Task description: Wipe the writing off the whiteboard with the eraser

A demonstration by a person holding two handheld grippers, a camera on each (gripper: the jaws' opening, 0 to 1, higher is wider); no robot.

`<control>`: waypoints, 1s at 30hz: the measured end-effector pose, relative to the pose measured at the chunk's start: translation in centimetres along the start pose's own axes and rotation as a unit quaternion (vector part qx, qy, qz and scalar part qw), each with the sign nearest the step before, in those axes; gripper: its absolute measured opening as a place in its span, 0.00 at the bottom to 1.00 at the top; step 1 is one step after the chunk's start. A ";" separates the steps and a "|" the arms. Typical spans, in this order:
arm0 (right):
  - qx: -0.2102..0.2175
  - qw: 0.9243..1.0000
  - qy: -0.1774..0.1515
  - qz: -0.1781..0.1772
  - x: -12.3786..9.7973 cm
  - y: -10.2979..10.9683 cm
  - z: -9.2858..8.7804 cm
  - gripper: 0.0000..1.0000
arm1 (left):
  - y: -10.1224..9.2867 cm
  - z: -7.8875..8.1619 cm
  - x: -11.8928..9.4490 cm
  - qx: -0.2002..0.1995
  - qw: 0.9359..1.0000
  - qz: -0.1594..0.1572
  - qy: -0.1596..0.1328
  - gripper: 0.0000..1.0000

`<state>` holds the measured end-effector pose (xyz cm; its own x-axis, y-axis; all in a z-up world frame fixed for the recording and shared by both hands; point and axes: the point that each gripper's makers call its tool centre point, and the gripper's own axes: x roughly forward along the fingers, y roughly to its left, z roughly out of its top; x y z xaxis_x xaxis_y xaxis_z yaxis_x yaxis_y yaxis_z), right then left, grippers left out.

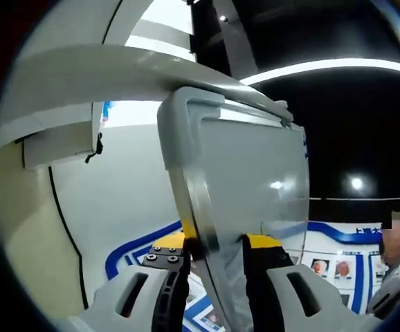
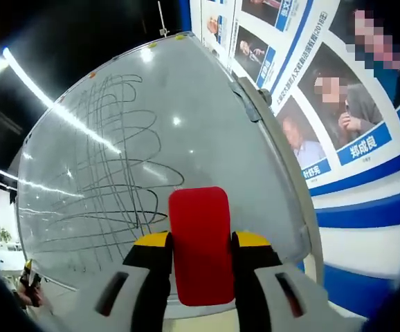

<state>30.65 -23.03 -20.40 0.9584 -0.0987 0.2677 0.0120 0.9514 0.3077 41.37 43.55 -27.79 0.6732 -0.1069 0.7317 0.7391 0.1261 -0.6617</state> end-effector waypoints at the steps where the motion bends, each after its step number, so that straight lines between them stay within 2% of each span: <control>1: 0.000 1.000 -0.004 0.001 -0.1 0.2 0.2 0.29 | 0.2 0.1 0.0 -0.001 1.000 0.000 0.001 0.33; 4: -0.005 1.000 -0.010 0.003 -0.3 0.7 0.5 0.29 | -0.1 -0.2 0.0 -0.003 1.000 -0.002 0.002 0.33; 8: -0.012 1.000 -0.019 -0.008 -0.6 0.1 0.6 0.29 | -0.3 -0.3 0.0 -0.007 1.000 -0.002 0.005 0.33; 10: -0.037 0.997 -0.063 -0.009 -0.6 0.0 1.7 0.29 | -0.4 -0.5 0.0 -0.009 1.000 -0.003 0.008 0.32; 13: -0.069 0.994 -0.081 -0.007 -0.4 0.1 2.1 0.29 | -0.8 -0.8 0.0 -0.010 1.000 -0.002 0.013 0.32; 16: -0.082 0.994 -0.075 -0.011 0.3 0.1 1.6 0.29 | -1.0 -1.1 0.0 -0.011 1.000 -0.003 0.010 0.32; 27: -0.096 0.993 -0.058 -0.020 2.3 -0.6 -1.1 0.29 | -0.2 -0.3 0.0 -0.016 1.000 -0.002 0.003 0.32; 30: -0.081 0.995 -0.056 -0.024 2.6 -1.1 -1.7 0.29 | -0.3 -0.5 0.0 -0.017 1.000 -0.002 0.003 0.32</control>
<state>33.62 -23.88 -21.58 0.9177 -0.1681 0.3600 0.1107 0.9784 0.1744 41.13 43.06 -27.66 0.6706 -0.1138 0.7331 0.7418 0.0929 -0.6641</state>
